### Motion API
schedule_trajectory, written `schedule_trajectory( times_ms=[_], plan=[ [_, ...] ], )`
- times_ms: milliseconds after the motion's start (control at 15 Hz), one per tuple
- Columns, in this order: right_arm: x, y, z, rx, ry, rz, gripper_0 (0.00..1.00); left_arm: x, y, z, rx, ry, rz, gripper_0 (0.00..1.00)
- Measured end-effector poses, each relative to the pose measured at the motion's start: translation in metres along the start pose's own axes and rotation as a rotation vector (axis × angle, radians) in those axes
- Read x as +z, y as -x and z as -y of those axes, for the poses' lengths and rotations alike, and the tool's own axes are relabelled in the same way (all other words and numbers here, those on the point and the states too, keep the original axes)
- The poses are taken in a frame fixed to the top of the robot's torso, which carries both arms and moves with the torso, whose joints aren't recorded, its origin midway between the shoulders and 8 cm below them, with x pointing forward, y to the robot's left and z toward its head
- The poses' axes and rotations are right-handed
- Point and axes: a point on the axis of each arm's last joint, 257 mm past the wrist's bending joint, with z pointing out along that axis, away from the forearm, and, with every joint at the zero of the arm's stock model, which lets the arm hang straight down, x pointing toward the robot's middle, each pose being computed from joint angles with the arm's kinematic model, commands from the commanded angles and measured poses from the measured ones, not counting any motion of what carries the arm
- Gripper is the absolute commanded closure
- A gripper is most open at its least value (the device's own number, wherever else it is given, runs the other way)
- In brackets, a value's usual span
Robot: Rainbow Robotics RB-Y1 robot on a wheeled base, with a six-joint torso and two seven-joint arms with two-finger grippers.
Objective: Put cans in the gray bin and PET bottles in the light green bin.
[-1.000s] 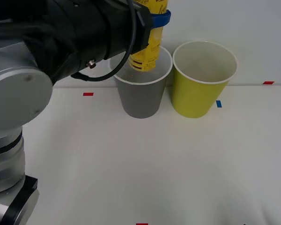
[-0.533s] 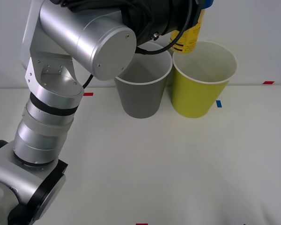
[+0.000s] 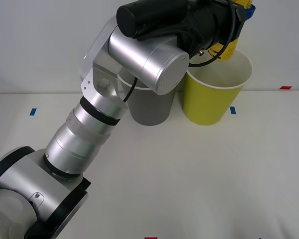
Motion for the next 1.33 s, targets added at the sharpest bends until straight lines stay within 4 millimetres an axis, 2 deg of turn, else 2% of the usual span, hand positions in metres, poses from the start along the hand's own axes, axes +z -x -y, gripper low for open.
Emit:
schedule_trajectory(
  times_ms=[133, 333, 467, 733, 1200, 1267, 1333],
  plan=[
    [0.000, 0.000, 0.000, 0.000, 0.000, 0.000, 0.00, 0.014, -0.002, 0.001, 0.007, 0.001, -0.005, 1.00],
    [0.000, 0.000, 0.000, 0.000, 0.000, 0.000, 0.00, 0.034, -0.007, -0.009, 0.011, 0.017, 0.017, 1.00],
    [0.000, 0.000, 0.000, 0.000, 0.000, 0.000, 0.00, 0.043, -0.005, -0.001, 0.005, 0.007, 0.033, 1.00],
    [0.000, 0.000, 0.000, 0.000, 0.000, 0.000, 0.00, 0.044, -0.004, 0.003, 0.012, 0.003, 0.035, 1.00],
    [0.000, 0.000, 0.000, 0.000, 0.000, 0.000, 0.00, 0.047, -0.015, -0.002, 0.022, 0.014, 0.013, 1.00],
    [0.000, 0.000, 0.000, 0.000, 0.000, 0.000, 0.00, 0.047, -0.015, -0.002, 0.022, 0.013, 0.013, 0.60],
    [0.000, 0.000, 0.000, 0.000, 0.000, 0.000, 0.00, 0.047, -0.015, -0.002, 0.023, 0.013, 0.013, 0.00]
  ],
)
